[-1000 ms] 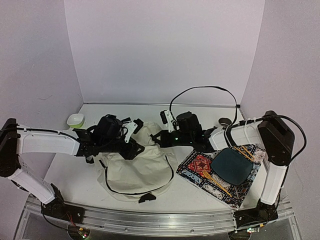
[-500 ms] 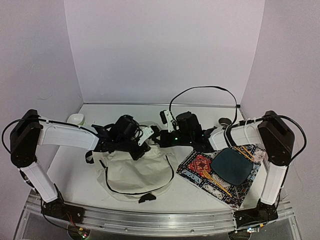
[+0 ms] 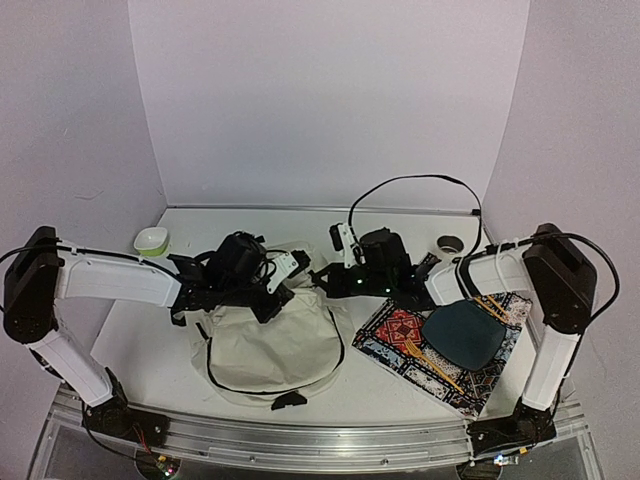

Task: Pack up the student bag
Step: Zip the lower front pocket of the student bag, then put down the student bag at the center of the board.

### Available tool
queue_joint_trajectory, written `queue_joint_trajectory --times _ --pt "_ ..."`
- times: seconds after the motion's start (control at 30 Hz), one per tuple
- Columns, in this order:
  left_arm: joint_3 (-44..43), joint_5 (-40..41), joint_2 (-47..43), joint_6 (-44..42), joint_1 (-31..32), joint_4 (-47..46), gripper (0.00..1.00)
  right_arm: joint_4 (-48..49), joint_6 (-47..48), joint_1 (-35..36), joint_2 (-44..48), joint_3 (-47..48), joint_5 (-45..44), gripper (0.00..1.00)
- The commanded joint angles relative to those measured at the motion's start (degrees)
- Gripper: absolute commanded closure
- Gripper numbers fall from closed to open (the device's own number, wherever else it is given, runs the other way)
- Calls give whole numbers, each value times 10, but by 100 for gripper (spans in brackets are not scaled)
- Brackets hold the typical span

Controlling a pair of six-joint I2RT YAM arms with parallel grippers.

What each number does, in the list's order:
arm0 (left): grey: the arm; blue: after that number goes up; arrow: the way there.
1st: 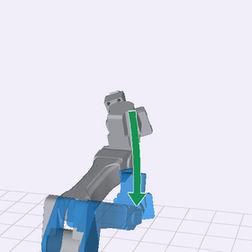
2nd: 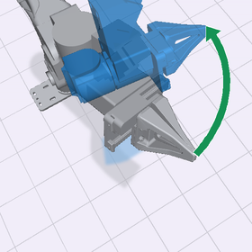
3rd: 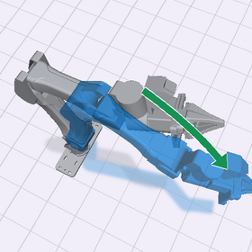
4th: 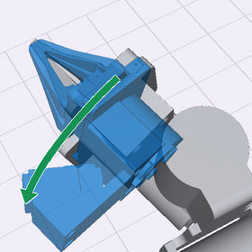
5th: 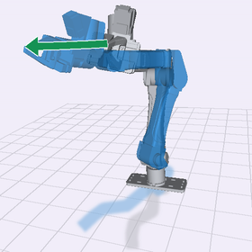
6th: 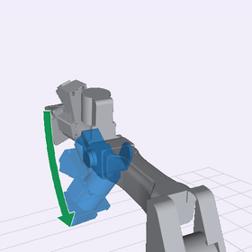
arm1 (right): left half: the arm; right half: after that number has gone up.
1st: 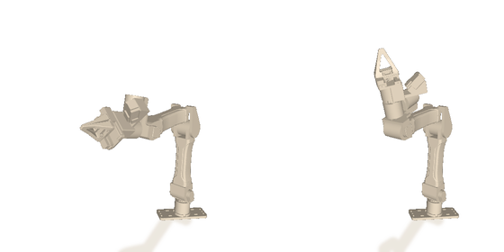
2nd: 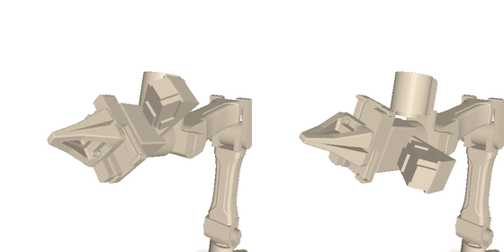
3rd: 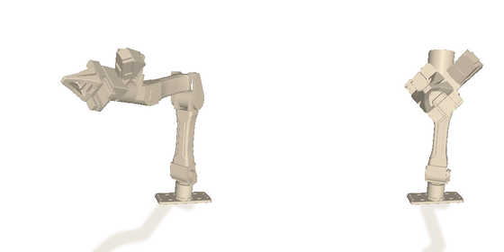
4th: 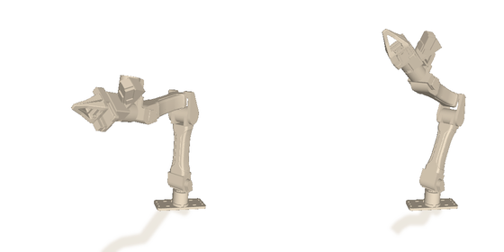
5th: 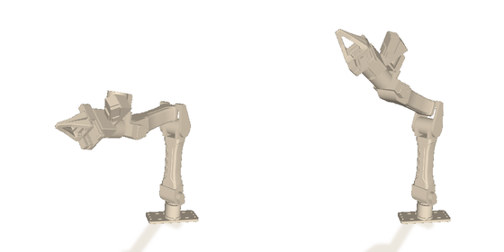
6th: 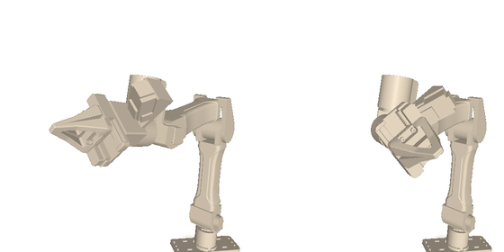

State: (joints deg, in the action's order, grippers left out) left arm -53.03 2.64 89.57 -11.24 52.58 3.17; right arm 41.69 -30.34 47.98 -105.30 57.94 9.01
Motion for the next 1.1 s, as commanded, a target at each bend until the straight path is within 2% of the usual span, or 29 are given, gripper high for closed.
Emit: queue_joint_trajectory --times 0.0,0.13,0.33,0.4,0.53,0.6,0.67,0.73,0.87,1.07 --pt "32 40 -44 32 -4 20 100 -10 -21 -46 33 -36 -87 100" --pt "48 48 -44 46 -8 4 100 -8 -27 -51 32 -49 -88 100" --pt "53 25 -23 40 -9 -43 97 9 -8 -51 3 -8 34 100" --pt "49 34 -15 36 -10 -60 92 10 -8 -51 -2 4 51 96" --pt "35 48 -11 34 -23 -78 89 -4 7 -55 6 28 41 92" --pt "29 50 -14 36 -37 -81 83 -21 17 -59 15 39 37 87" --pt "29 49 -23 38 -53 -83 82 -37 28 -66 27 46 27 82" --pt "31 50 -35 41 -64 -83 80 -55 39 -71 43 46 14 75" --pt "46 54 -68 46 -76 -84 73 -77 57 -84 91 27 -18 51" --pt "63 66 -89 69 -91 -85 59 -140 86 -101 187 -8 -110 22"
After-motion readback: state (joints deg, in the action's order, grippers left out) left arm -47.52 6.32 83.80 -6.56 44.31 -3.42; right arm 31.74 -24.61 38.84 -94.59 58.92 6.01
